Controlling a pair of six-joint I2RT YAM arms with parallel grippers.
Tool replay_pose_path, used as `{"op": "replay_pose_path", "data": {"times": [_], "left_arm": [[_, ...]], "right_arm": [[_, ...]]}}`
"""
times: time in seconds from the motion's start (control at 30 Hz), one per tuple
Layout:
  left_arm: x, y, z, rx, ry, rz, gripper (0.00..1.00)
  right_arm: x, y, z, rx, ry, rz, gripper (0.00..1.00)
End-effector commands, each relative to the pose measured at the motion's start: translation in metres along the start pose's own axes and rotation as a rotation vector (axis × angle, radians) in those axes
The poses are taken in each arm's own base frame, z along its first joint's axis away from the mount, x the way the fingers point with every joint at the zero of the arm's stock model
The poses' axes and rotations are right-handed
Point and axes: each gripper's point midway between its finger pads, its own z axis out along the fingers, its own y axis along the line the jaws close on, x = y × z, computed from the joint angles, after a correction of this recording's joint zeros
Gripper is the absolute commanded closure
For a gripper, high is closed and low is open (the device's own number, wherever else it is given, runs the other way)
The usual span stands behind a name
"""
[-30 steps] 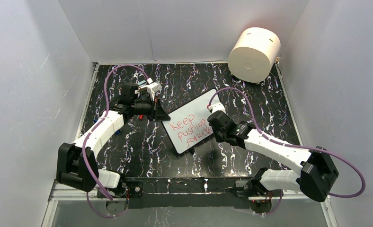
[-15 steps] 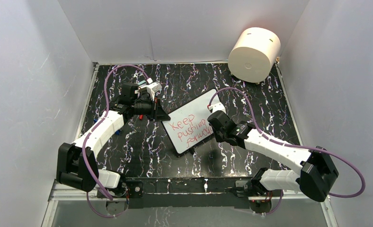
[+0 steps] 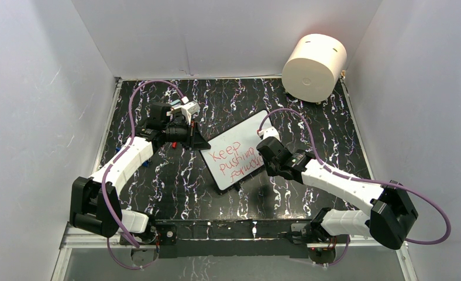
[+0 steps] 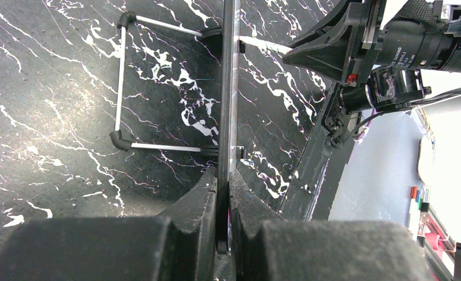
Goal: Write a sentence on the whiteboard
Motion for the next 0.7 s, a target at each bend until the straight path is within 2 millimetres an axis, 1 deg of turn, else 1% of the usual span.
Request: {"op": "replay_pose_path", "data": {"times": [0.0,0.27,0.37,0.5,0.67], "left_arm": [[0.031,0.038,0.003,-0.17,0.096,-0.047,1.0],[0.03,0.038,0.003,-0.17,0.095,-0.045,1.0],[0.03,0.038,0.003,-0.171,0.094,-0.045,1.0],[0.03,0.038,0.003,-0.17,0.095,-0.046,1.0],[0.031,0.039,0.004,-0.171,0.096,-0.047,1.0]], "right_arm": [[-0.001,0.001,0.003,-0.007,-0.005,0.02,1.0],[-0.003,-0.002,0.003,0.002,-0.009,0.032,1.0],[-0.004,-0.003,-0.001,-0.003,-0.016,0.035,1.0],[-0.012,-0.006,-0.008,-0.007,-0.068,0.053,1.0],[-0.014,-0.009,-0.008,0.013,-0.069,0.051,1.0]]}}
